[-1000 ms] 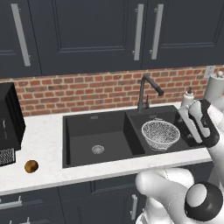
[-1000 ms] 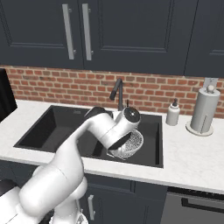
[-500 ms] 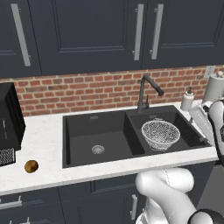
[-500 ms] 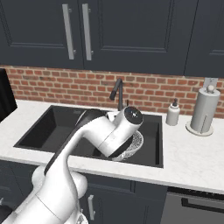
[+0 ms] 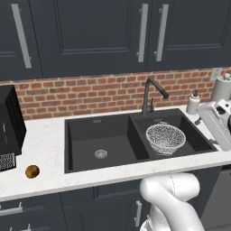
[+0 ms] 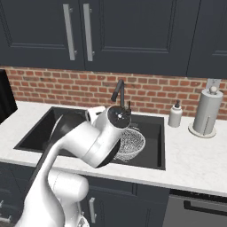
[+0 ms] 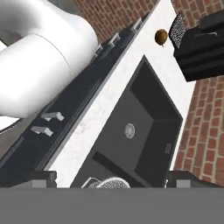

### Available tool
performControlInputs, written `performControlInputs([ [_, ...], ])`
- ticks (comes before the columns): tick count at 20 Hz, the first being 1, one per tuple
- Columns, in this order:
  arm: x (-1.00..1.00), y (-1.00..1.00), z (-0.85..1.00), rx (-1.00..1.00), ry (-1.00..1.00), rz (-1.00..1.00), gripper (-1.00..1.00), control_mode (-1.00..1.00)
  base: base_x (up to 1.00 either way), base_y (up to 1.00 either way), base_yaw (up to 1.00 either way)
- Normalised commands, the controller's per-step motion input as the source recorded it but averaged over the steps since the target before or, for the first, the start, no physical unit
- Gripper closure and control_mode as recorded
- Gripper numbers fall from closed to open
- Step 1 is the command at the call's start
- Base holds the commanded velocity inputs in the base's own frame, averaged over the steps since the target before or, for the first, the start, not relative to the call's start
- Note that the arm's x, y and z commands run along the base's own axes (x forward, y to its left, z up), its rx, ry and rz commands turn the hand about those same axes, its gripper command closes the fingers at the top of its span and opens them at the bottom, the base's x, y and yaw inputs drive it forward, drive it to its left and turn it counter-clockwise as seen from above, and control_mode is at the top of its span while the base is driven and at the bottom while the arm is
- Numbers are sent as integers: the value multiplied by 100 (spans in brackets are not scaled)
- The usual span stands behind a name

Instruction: Put the colander in the sink, put the pear in the colander, and turn on the sink faucet and pour water over the colander.

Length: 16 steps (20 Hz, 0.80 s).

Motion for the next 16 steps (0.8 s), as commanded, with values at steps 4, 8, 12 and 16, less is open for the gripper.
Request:
performControlInputs([
  [4,-23,60,62,-2,-4,14,-100,-100,0,0,0],
  [8,-30,66,38,-6,-8,16,-100,-100,0,0,0],
  [12,-22,74,13,-9,-11,17,-100,-100,0,0,0],
  [16,-6,97,0,-12,-6,18,-100,-100,0,0,0],
])
